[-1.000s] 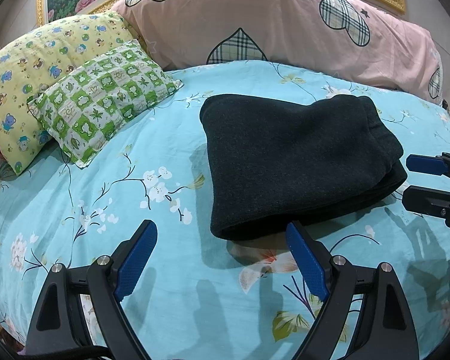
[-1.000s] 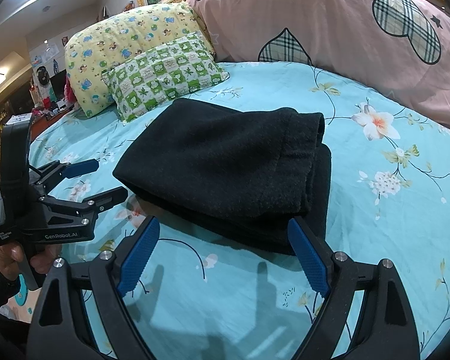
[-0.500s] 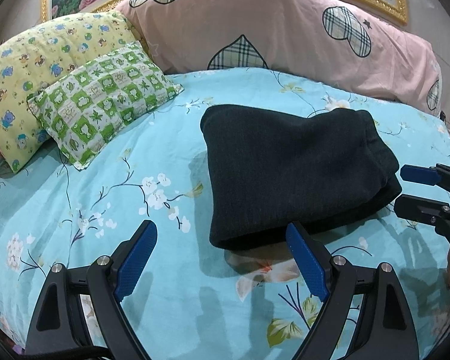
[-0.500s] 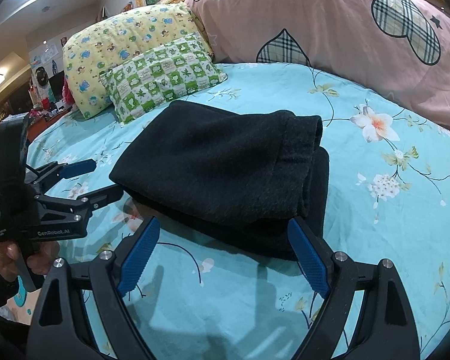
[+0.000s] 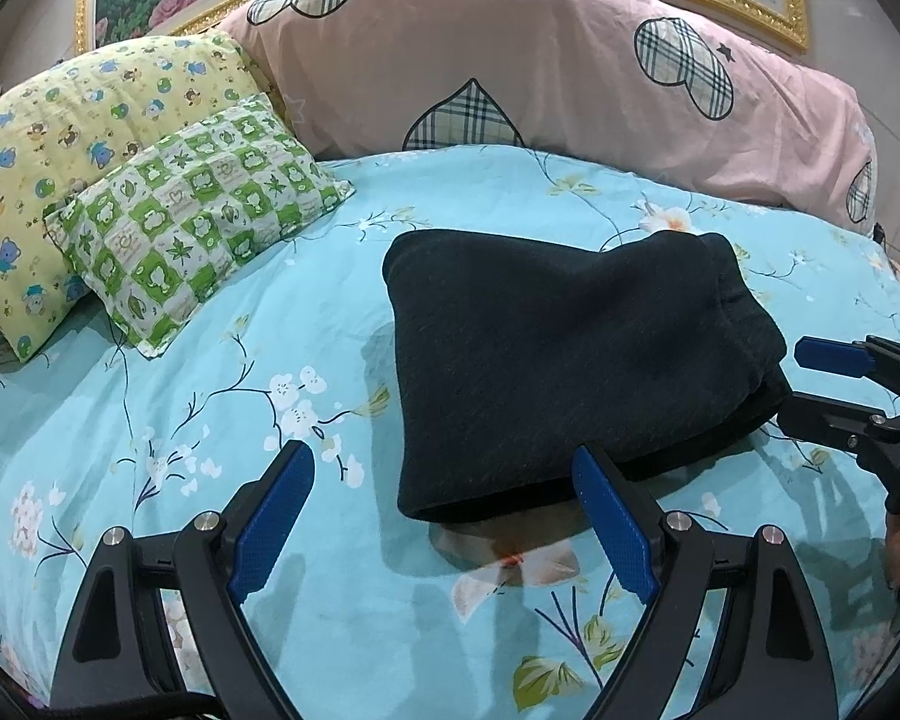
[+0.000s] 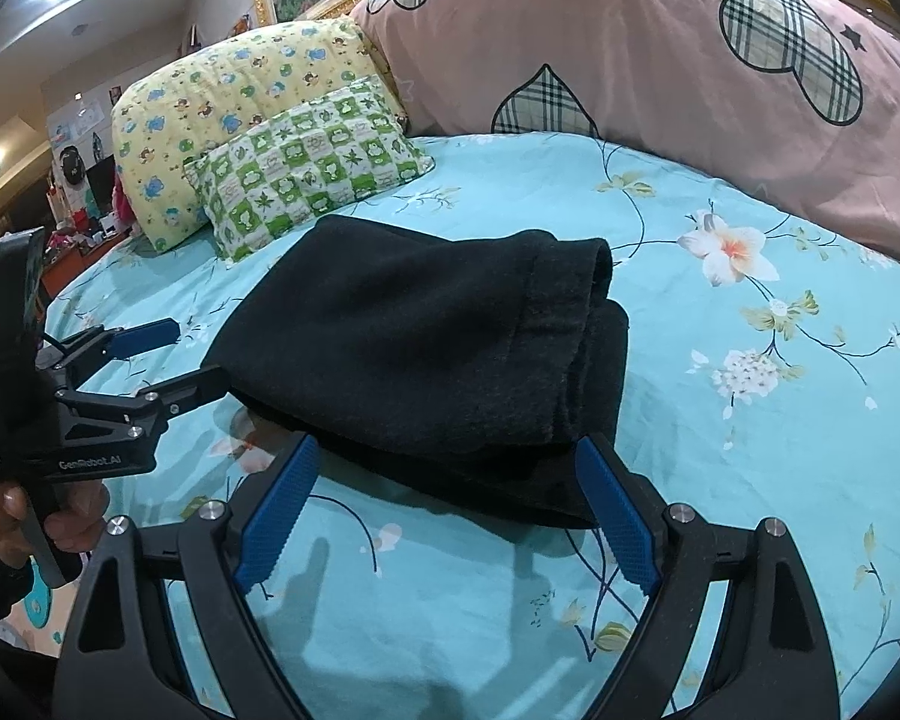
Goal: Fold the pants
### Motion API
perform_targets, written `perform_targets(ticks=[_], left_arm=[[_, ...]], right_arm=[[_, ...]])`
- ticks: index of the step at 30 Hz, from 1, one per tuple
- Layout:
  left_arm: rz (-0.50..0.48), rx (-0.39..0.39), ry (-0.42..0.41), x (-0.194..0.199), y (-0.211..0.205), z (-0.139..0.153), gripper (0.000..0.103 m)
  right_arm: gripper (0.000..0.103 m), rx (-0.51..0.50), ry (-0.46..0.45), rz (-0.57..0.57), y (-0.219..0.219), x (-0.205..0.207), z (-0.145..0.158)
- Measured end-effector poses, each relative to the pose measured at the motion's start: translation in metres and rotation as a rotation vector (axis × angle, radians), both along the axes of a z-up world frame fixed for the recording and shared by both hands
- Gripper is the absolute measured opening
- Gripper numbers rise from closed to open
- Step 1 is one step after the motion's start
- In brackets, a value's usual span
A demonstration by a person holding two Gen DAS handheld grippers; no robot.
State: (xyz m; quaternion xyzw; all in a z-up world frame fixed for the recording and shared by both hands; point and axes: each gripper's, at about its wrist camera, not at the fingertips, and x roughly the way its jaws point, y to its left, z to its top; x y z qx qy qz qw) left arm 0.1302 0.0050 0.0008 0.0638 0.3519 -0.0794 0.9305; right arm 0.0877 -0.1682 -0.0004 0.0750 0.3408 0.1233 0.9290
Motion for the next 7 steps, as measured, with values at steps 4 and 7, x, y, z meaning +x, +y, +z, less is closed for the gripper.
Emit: perform_targets(ticks=[4,7], left_arm=[[-0.002,-0.004,0.001,0.0031,-0.0005,0.0005,0.089],[-0.005,-0.006,0.008,0.0051,-0.0012,0.0006,0.089]], right_arm=[[0.088,0.01,-0.002,-0.012,-0.003,0.0021,0.0003],[0.088,0.013,-0.005,-0.02,-0.0036,0.003,0.001]])
